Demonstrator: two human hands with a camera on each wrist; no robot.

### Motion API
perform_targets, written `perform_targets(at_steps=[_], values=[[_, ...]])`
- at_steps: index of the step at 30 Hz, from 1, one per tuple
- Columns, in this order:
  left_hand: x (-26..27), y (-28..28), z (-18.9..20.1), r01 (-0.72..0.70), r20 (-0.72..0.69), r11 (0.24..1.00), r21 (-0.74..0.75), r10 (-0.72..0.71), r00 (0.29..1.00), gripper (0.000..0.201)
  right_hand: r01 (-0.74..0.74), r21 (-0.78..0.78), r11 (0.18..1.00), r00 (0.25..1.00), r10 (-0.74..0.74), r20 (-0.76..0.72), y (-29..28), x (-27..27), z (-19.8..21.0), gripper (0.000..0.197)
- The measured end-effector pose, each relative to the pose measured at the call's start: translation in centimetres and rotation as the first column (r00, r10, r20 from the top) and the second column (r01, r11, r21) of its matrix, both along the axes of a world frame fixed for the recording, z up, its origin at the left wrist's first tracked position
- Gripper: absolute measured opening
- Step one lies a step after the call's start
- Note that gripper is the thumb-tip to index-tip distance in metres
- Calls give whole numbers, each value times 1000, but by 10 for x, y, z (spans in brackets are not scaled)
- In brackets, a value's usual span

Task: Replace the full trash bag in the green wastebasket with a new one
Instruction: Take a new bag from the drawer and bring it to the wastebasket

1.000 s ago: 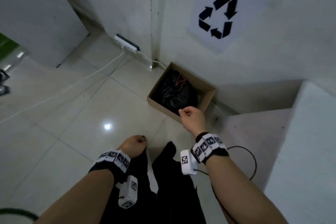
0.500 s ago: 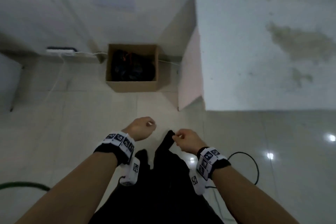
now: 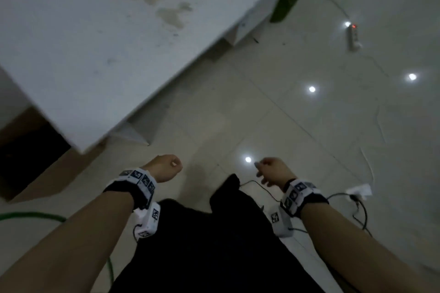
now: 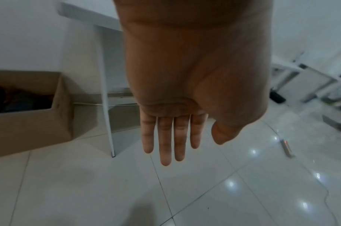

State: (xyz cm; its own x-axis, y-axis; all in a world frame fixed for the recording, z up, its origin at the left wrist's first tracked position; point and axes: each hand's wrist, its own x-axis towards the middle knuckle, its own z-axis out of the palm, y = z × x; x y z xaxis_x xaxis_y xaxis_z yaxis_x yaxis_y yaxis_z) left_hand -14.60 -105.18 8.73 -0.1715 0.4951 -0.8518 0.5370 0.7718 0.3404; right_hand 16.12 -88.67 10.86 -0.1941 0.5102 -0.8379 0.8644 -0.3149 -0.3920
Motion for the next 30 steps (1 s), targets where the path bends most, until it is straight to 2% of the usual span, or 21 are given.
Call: perform_targets(at_steps=[2,5,7,10,14,17,21,24,27,30], values=[[16,34,-7,98,-38,994,-50,-100,994,31,112,68,991,992,-108,-70,40,22,15,25],[38,88,-9,169,-31,981,-95,-173,984,32,258,114,959,960,-242,-143,92,51,33,24],[52,133,-9,174,3,979,-110,-175,985,34,327,111,939,938,-308,-157,119,69,31,24],[81,218,-13,141,54,986,-90,-137,989,37,367,86,926,928,-358,-102,147,103,13,24],[128,354,-15,215,109,977,12,-215,971,37,308,-3,951,951,-307,41,179,150,-22,25],[160,464,-12,295,102,948,115,-307,946,37,232,-113,966,960,-208,187,215,188,-41,30],[185,587,6,274,126,938,210,-304,944,37,113,-188,976,953,-53,297,291,225,-42,35],[190,640,15,195,139,953,233,-231,963,34,37,-121,992,956,0,294,372,221,-30,35],[179,659,5,74,166,977,202,-109,980,28,-62,-25,998,975,66,213,466,188,-20,28],[160,662,-15,-112,148,981,161,89,985,27,-248,66,967,967,242,82,565,136,-14,26]])
